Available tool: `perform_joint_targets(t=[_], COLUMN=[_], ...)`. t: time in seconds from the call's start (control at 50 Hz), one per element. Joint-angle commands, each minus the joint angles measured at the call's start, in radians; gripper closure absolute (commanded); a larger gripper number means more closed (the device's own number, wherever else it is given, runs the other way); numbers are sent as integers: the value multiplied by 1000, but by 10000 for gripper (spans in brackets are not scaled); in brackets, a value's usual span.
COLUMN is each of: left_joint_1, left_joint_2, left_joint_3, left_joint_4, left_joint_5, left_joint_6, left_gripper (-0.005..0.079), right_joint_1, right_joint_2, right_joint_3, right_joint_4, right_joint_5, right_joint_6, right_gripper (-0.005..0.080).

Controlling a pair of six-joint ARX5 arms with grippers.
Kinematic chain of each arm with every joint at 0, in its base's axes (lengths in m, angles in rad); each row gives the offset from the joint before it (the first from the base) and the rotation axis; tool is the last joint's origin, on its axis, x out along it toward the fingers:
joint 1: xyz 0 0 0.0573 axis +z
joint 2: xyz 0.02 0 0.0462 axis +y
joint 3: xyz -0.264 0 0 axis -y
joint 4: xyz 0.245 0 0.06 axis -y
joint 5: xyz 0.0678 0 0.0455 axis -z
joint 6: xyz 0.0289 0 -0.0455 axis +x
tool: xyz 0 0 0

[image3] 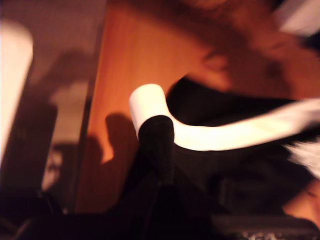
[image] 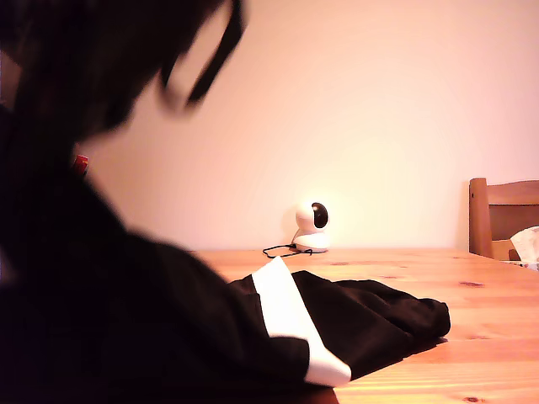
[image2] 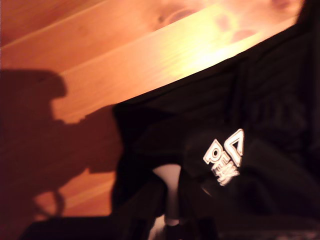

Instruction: Fold the shorts in front of you. After folding it, place it to the right side.

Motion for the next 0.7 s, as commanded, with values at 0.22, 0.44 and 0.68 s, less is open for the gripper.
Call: perform_joint_targets(t=[0.22, 0.44, 0.68], left_joint_1=[-5, -27, -25], left_joint_2=[18, 18, 18], left_joint_3=[-3, -3, -3], left_joint_4=[-38, -42, -44], left_joint_5=[-26, -107, -209], left_joint_6=[-29, -60, -77], left_gripper=[763, 763, 763], right_joint_1=[-74, -130, -190], right_joint_2=[-19, -19, -19], right_joint_3=[4, 4, 4], right_joint_4=[-28, -39, -32], right_joint_5=[-3, -14, -91], right_joint_6=[103, 164, 282], right_gripper=[765, 765, 765])
